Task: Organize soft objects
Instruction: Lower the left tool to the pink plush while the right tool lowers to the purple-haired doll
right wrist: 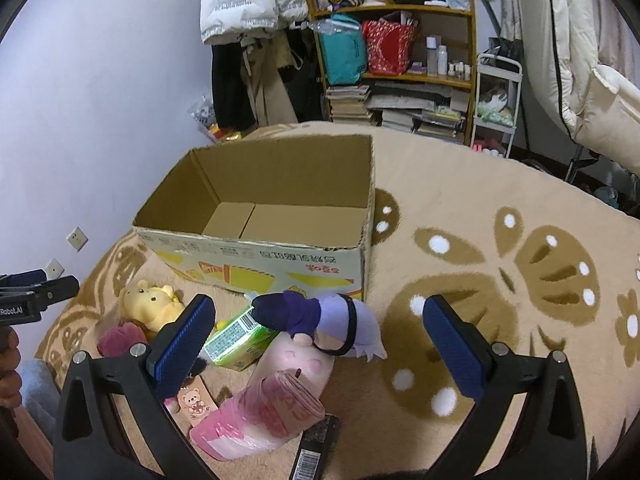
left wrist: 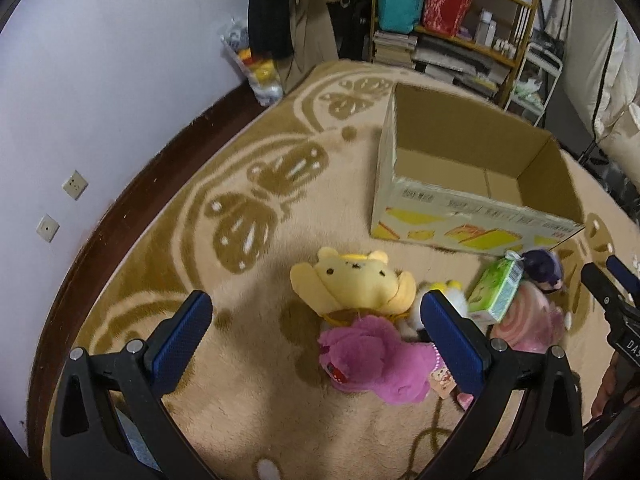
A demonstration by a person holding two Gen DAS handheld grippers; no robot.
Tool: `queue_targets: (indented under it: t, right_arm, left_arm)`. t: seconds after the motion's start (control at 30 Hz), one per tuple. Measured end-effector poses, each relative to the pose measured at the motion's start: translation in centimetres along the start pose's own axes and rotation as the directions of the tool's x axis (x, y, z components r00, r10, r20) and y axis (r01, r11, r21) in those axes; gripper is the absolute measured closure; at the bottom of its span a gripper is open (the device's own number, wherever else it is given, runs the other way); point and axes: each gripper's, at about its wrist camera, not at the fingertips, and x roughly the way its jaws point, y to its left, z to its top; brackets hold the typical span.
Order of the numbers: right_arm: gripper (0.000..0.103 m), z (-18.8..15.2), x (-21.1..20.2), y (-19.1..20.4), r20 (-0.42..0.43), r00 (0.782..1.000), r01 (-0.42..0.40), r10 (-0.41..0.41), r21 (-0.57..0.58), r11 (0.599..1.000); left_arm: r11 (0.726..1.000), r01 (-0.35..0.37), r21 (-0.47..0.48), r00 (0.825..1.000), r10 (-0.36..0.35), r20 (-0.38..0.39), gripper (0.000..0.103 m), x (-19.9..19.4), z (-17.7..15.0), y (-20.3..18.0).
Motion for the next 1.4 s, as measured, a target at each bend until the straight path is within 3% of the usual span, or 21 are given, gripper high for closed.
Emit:
queue_targets:
  t: [0.6,1.13,1.4]
  right_arm:
    - [0.000,-0.1,5.7,0.1,-0.109,0.994,-0.025,0.024,-0.008,1.000]
    - [0.000,-0.3,7.8,-1.0,-0.143,0.988,-0.046,0.053,0.046,0.998]
    - [0.000,-0.9,8.5,-0.4,-0.170,0.985,-0.021,0.020,-0.003,1.000]
  left_arm:
    - [1.000,0.006,-0.003,0.977,-0.006,-0.214,0.000,6.5,-1.1,-1.2]
    - [0.999,0.018,0.047,0.945,-0.001,-0.328,0.000,9.9,-2.7,-3.3]
    - [0.999,0.043,0.006,0.929,-0.037,-0.369,0.000,11.0,-3.0,-3.6]
